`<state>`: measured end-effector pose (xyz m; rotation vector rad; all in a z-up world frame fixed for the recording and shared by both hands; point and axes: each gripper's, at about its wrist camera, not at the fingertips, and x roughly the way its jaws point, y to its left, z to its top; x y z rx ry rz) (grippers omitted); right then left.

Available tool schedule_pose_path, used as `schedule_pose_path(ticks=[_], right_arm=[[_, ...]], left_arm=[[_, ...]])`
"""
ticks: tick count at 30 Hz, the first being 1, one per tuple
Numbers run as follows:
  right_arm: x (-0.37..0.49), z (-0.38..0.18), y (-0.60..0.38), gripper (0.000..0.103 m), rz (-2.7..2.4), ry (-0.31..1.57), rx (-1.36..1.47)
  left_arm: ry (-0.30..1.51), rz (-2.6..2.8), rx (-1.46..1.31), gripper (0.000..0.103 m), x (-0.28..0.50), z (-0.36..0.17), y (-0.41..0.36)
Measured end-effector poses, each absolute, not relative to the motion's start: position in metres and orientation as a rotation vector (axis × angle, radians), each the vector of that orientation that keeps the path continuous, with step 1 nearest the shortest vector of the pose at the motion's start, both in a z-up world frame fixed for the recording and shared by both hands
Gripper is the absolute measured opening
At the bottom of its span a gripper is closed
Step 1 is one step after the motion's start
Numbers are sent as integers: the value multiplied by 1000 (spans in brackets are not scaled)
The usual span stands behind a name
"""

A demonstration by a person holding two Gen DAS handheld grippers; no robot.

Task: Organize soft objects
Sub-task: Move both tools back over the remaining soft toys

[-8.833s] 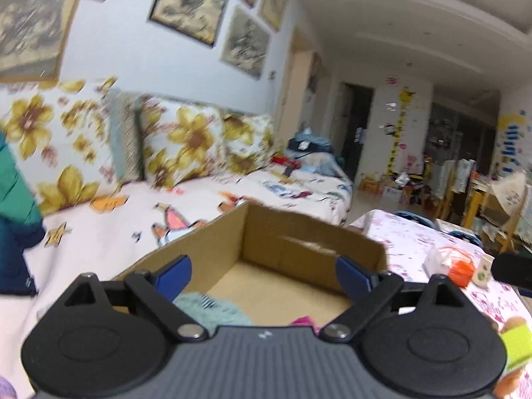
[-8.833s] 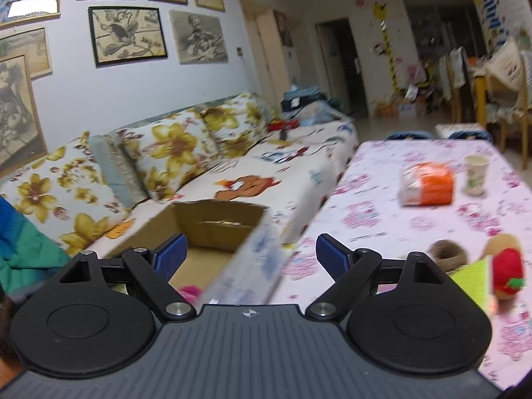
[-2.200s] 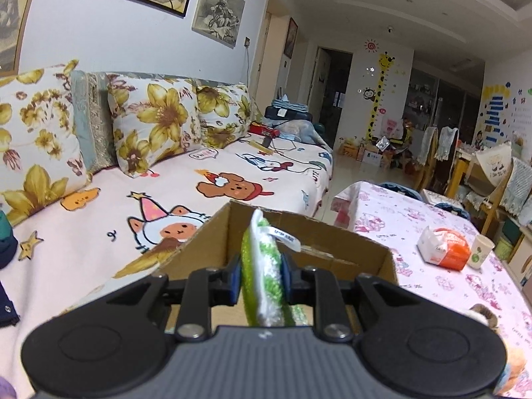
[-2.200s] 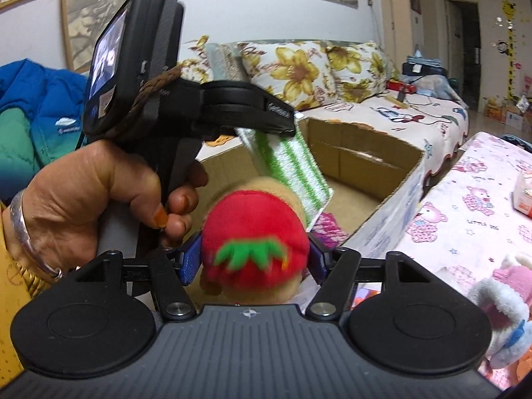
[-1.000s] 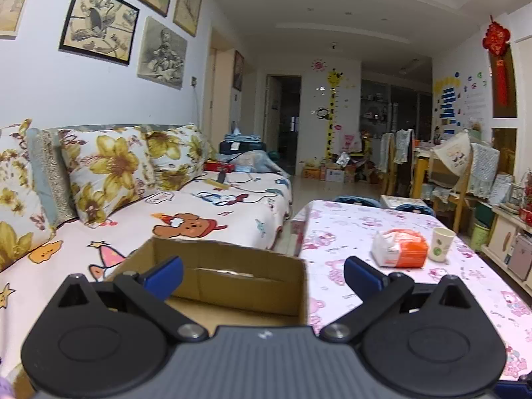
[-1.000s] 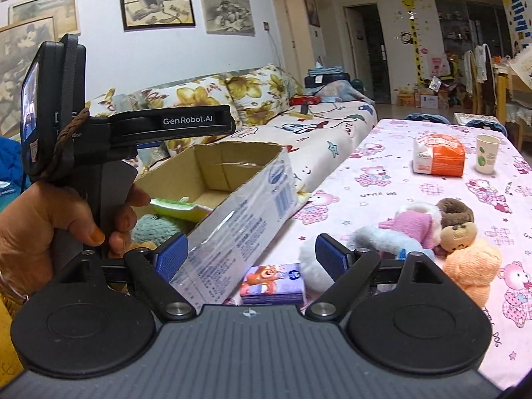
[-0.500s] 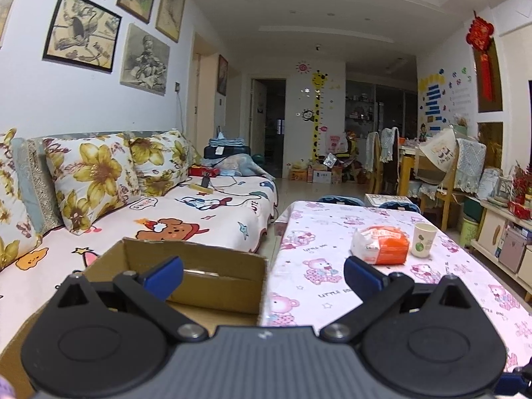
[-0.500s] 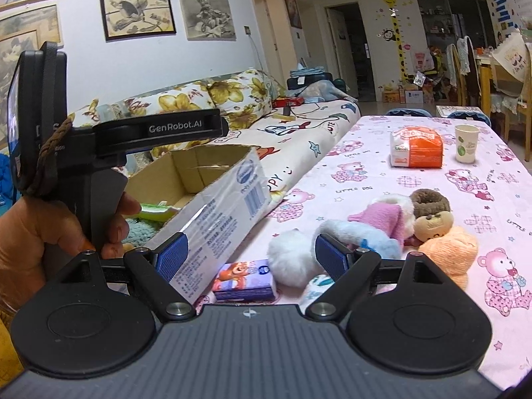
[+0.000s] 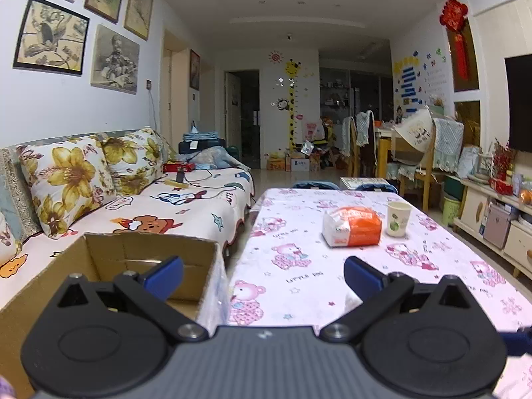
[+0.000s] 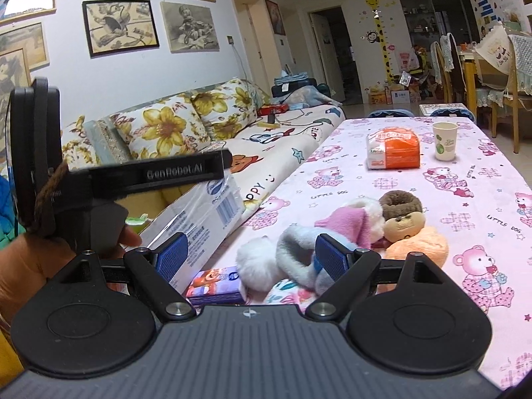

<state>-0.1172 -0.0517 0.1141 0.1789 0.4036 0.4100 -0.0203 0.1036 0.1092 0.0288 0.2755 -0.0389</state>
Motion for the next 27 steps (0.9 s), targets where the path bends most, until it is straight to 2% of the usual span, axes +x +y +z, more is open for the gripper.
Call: schedule_pose_path(ticks=[27], right_arm=[[-119,110,-101,103,316,409,255]], left_arm=[[393,-122,-12,102,-12,89,77]])
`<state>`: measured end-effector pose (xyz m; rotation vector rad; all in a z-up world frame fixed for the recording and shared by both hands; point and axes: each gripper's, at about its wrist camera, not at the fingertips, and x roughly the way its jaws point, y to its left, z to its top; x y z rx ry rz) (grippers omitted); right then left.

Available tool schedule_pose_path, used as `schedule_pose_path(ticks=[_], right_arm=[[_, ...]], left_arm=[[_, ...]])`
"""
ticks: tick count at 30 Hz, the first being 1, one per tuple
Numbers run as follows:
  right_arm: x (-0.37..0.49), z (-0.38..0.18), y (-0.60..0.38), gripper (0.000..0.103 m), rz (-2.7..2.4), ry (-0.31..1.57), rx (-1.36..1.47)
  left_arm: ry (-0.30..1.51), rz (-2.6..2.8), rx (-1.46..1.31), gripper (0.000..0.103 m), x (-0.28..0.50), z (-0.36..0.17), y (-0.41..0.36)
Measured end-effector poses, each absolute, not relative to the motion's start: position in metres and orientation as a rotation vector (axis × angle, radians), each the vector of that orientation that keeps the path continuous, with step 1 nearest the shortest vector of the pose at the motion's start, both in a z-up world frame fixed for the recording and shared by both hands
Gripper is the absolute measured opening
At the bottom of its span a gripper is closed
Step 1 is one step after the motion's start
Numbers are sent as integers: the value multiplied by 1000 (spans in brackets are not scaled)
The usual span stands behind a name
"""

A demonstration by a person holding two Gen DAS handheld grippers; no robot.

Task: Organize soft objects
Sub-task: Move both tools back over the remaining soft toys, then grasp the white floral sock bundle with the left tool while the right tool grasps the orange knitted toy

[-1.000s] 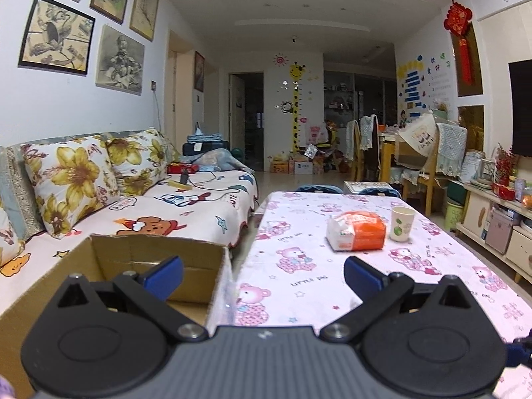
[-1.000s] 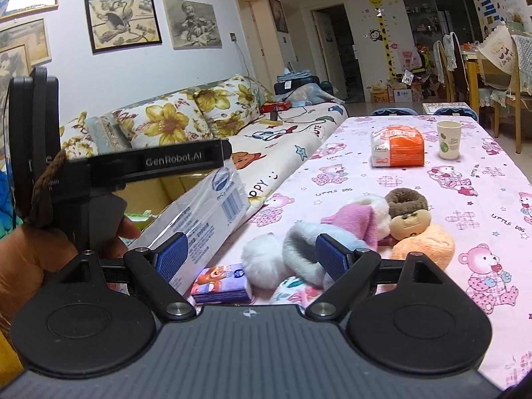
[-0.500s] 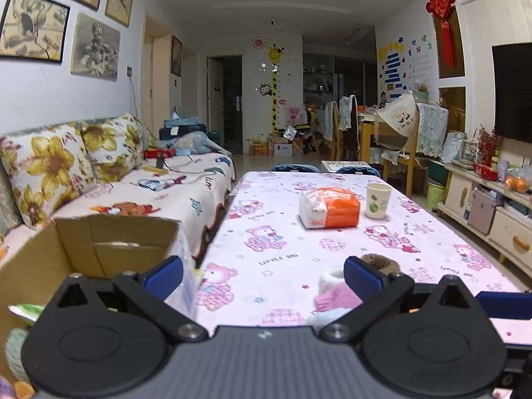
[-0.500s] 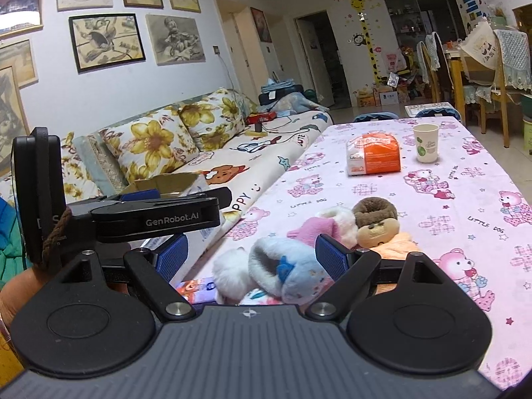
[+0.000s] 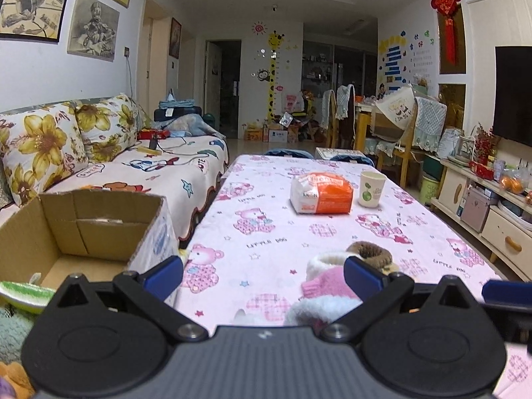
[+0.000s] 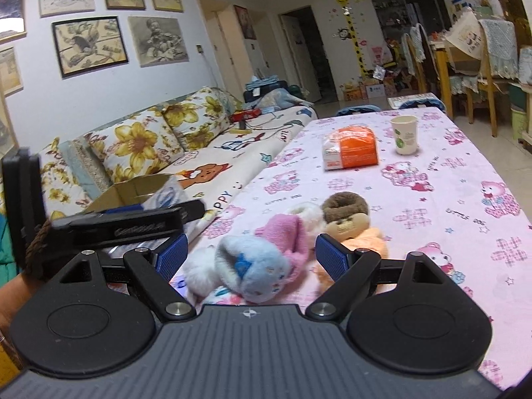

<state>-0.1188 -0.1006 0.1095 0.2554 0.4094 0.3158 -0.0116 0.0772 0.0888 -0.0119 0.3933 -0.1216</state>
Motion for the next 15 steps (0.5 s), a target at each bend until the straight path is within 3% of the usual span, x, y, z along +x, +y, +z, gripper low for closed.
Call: schedule_pose_path(ticks=[15], right_arm=[[-79,77,-147,103,148,547,296]], left_arm=[[554,-308,69,102,-30,51,37]])
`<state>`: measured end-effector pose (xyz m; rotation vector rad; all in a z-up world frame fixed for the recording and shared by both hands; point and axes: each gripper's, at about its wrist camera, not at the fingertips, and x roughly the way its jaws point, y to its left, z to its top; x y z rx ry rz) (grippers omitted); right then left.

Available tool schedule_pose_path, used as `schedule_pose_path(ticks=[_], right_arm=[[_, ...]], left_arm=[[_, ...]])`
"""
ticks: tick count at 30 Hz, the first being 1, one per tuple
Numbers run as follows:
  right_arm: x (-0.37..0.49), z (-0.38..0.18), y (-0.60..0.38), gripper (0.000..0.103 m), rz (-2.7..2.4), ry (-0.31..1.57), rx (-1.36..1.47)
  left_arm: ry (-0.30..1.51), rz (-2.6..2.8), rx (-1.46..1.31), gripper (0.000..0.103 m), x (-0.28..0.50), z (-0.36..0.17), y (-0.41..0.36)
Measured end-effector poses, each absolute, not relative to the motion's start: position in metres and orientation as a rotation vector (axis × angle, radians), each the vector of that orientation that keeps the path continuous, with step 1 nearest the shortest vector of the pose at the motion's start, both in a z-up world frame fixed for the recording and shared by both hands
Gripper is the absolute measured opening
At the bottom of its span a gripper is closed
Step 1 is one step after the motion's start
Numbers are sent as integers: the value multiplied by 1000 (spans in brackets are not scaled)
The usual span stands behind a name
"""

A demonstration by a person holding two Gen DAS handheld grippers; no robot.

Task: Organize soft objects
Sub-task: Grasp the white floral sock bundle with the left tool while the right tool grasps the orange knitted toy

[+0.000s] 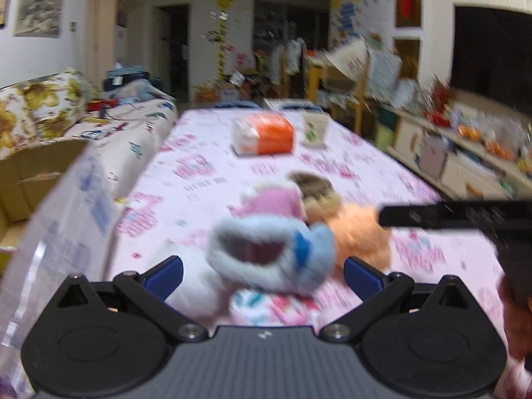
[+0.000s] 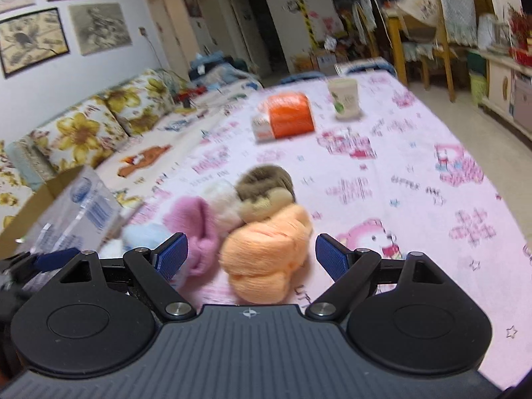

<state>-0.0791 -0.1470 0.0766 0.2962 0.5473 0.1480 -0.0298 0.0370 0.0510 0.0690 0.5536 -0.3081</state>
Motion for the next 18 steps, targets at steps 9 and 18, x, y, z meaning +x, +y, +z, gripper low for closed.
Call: schedule_pose_path(ticks=[9,18], right_arm=[[-53,57,-148,103,165,635,347],[-32,43,-140,103,123,676,326]], left_arm=[[613,-332,139,97,-27,29,21],[696,-284,120,73,-15,18,22]])
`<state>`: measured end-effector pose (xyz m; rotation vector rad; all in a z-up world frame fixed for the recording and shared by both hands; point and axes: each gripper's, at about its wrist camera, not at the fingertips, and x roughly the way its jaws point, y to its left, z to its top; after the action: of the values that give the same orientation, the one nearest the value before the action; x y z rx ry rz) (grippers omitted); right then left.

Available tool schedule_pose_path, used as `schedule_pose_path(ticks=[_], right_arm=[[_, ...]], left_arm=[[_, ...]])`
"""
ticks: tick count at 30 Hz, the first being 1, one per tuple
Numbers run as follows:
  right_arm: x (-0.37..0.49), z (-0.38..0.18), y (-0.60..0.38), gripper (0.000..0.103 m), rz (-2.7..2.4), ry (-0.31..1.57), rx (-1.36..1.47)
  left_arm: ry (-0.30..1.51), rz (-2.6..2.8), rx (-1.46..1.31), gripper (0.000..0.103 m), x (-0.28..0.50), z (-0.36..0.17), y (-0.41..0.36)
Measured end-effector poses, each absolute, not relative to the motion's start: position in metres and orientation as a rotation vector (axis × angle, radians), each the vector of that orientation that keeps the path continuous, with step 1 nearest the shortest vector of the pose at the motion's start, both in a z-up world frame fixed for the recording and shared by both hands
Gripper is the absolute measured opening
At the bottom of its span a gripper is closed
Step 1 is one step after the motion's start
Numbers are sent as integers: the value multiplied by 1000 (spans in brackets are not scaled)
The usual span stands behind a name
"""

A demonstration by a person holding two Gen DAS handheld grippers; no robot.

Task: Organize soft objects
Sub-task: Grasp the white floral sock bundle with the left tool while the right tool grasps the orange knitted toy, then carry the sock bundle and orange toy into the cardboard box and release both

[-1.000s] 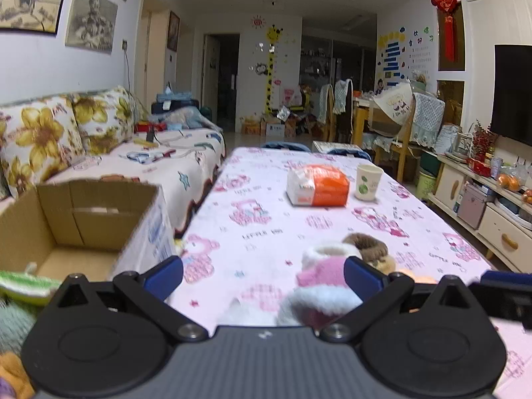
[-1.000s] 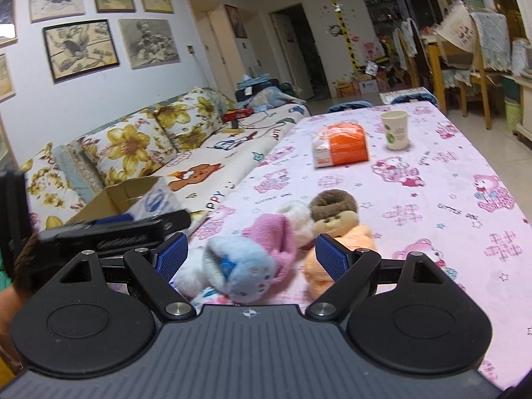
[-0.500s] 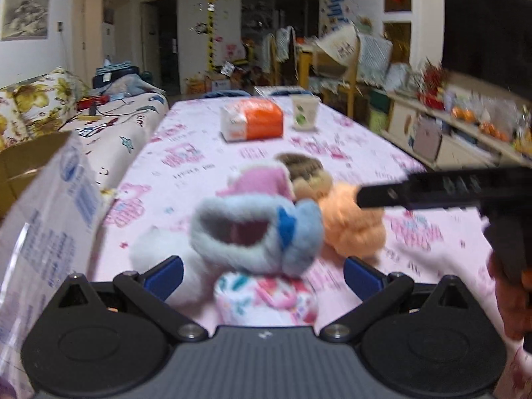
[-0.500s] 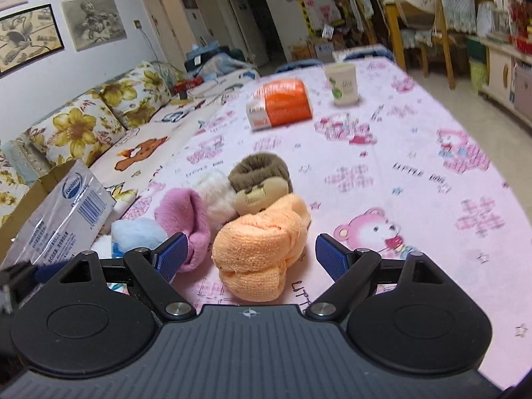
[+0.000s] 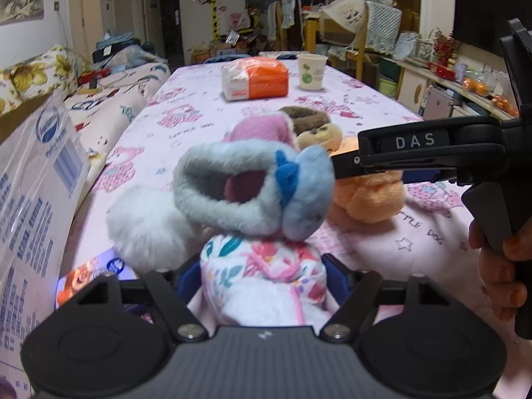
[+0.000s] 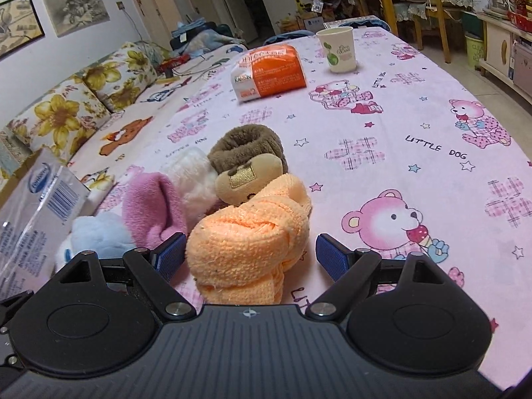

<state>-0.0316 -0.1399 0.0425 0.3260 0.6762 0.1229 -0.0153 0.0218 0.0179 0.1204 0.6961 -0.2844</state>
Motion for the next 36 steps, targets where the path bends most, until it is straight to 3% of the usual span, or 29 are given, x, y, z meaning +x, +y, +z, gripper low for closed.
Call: schedule_pose_path(ticks=[5,8,15,36], right_arm=[[-31,44,-131,102,105,670,286],[-31,46,-125,94,108,664,252],[-31,49,-120,87,107,653,196],[-57,85,-119,86,69,526,202]], left_arm=[[710,-291,81,72,-15,19,25],[713,-303,72,71,-15,21,24],[710,-339,32,71,-18,29,25],[510,-370,-130,71,-26,75,58]])
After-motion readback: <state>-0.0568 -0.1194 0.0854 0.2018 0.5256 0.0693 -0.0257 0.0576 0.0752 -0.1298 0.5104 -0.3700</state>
